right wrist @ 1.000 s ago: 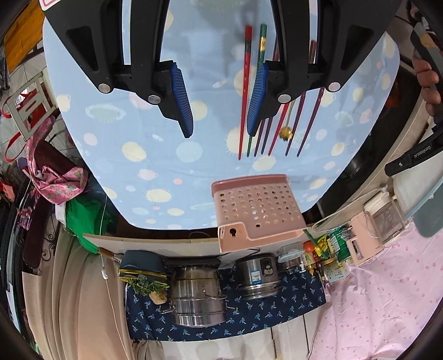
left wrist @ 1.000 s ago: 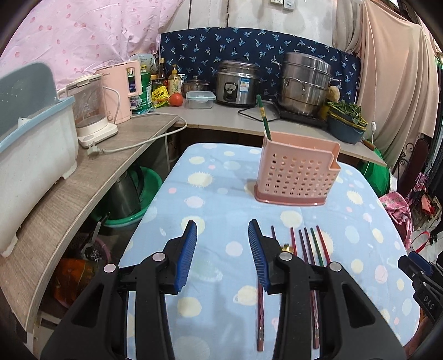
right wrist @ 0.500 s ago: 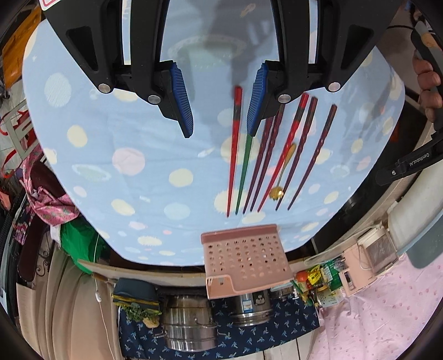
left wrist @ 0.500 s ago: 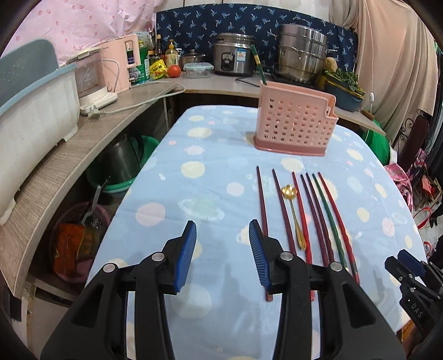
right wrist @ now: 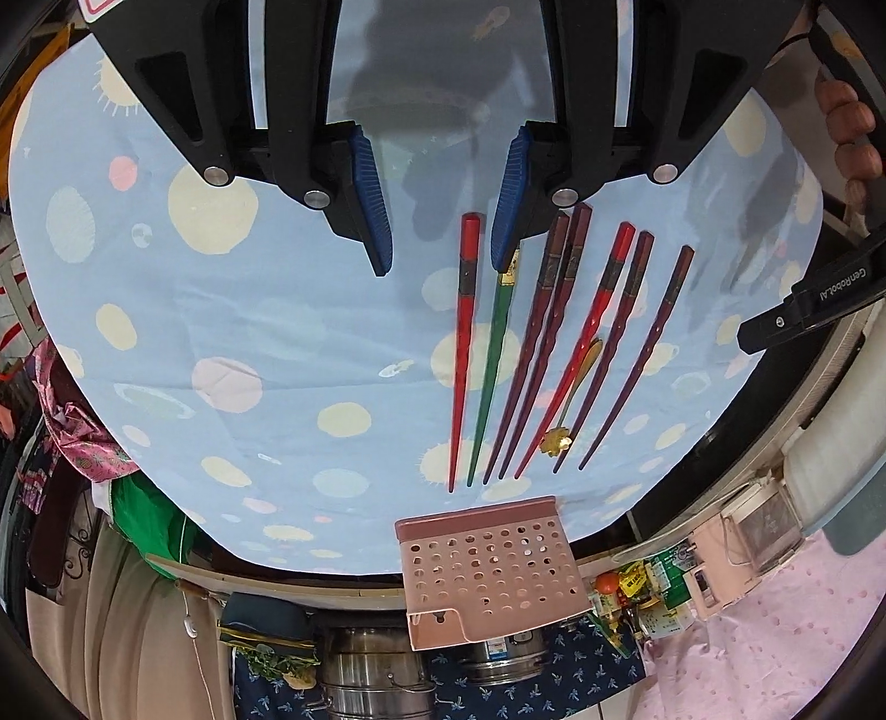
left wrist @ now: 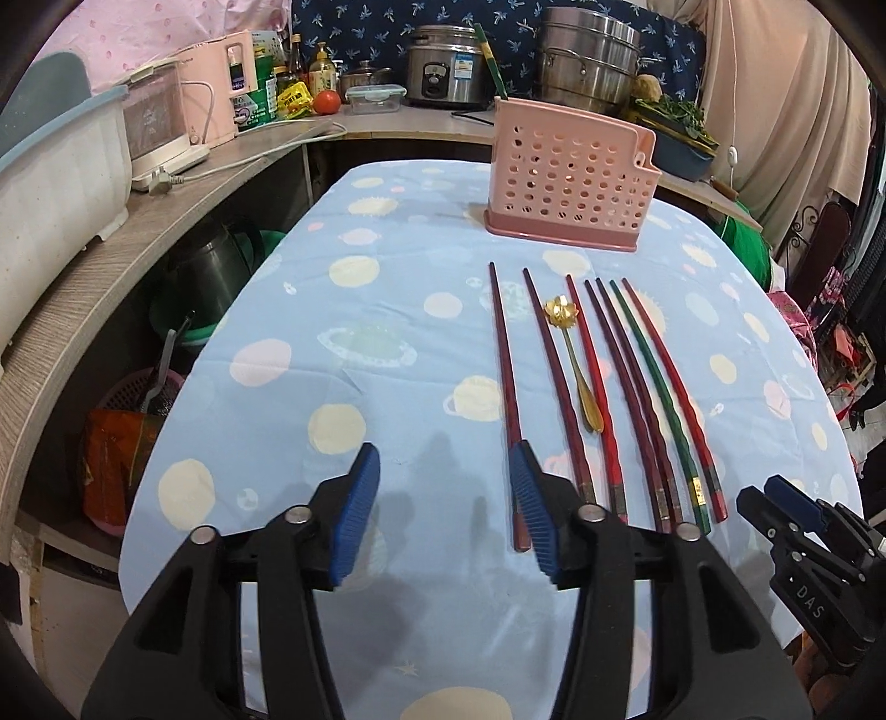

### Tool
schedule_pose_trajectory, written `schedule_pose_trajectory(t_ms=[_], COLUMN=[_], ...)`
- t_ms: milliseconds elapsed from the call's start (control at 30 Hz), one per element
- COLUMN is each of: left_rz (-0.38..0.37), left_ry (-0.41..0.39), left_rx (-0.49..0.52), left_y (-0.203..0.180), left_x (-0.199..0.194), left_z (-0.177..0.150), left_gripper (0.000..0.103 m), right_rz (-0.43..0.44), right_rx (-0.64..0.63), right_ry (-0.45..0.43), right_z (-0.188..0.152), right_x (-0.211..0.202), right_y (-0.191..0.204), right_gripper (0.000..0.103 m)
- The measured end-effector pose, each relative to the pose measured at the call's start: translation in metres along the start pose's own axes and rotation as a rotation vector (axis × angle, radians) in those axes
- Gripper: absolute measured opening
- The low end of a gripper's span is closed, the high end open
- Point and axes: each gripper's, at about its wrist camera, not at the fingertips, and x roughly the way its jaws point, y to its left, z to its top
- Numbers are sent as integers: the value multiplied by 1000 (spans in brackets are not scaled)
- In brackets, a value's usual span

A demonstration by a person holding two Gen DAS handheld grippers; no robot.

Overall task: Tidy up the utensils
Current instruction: 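Move the right tool to a red chopstick while the left tool moves to a dark-red chopstick, then close the right tool on the red chopstick while the left tool closes on the dark-red chopstick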

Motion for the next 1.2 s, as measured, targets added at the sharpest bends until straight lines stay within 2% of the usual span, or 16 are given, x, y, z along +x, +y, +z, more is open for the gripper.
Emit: schedule_pose_trajectory(t_ms=[67,300,533,767,867,1000,1100,1200], left_rz=[-3,-21,-46,-43,-45,-52,-55,-51], left_ry=[11,46,63,75,83,102,104,100], left_rx=[7,1,14,23,29,28,30,39], left_y=[-2,-4,-12,-17,-18,-18,-19,-20], left_x=[4,15,23,32,35,40,42,42], left_z=[-2,-7,-11,-16,-18,-20,-22,-23], left_gripper=[49,49,54,54,49,34,29,19], right_rz=[5,5,-17,-13,-10,-9,-7,-7], right_rx=[-3,-4,-21,-11,-5,-4,-3,-3], right_ry=[11,30,18,11,12,11,12,11], right_z=[1,2,1,0,0,-1,-1,-1], right_x=[5,21,24,23,24,23,23,23], right_y=[1,4,4,2,2,1,1,1], right_gripper=[27,21,8,7,7,7,7,7])
